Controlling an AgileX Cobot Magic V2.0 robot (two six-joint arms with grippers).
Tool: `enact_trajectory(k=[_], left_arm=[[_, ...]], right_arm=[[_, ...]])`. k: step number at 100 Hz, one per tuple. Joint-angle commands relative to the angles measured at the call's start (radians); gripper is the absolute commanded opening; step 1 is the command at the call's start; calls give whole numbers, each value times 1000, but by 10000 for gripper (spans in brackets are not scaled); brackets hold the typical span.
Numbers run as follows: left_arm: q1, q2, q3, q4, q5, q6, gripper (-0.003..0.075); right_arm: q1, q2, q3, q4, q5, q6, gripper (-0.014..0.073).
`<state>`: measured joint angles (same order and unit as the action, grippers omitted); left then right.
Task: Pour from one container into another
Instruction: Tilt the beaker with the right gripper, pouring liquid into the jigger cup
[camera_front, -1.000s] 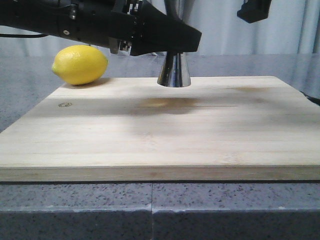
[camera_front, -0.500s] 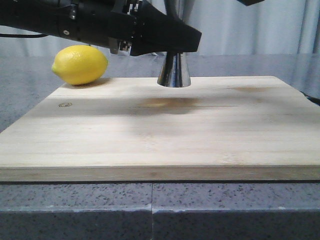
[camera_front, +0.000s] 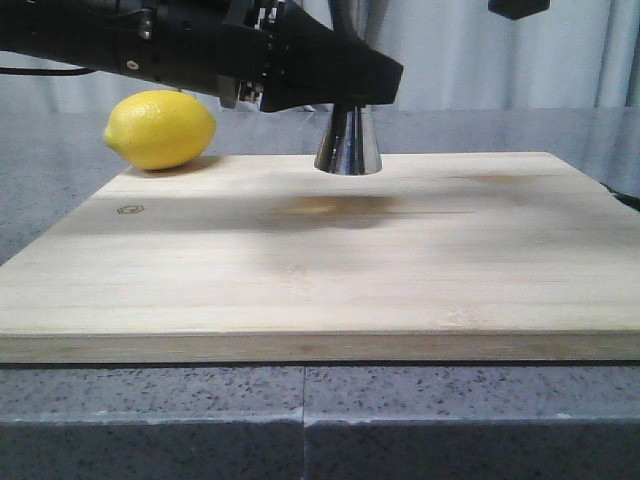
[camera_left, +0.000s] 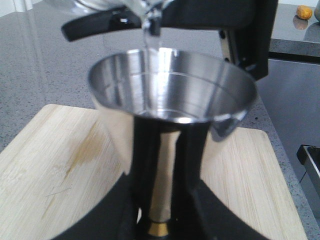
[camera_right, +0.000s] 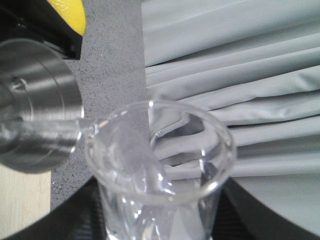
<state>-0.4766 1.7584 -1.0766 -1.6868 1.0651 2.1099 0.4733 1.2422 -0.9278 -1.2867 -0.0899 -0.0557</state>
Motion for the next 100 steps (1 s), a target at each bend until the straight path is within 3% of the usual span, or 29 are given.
enact_trajectory(k=[1,100], left_arm=[[-9,-40,-30,-67,65,-7,59],[-9,-40,-30,-67,65,-7,59]], right_arm=[[2,-29,-39,-6,-10,-3,311],[2,-29,-39,-125,-39,-3,311]])
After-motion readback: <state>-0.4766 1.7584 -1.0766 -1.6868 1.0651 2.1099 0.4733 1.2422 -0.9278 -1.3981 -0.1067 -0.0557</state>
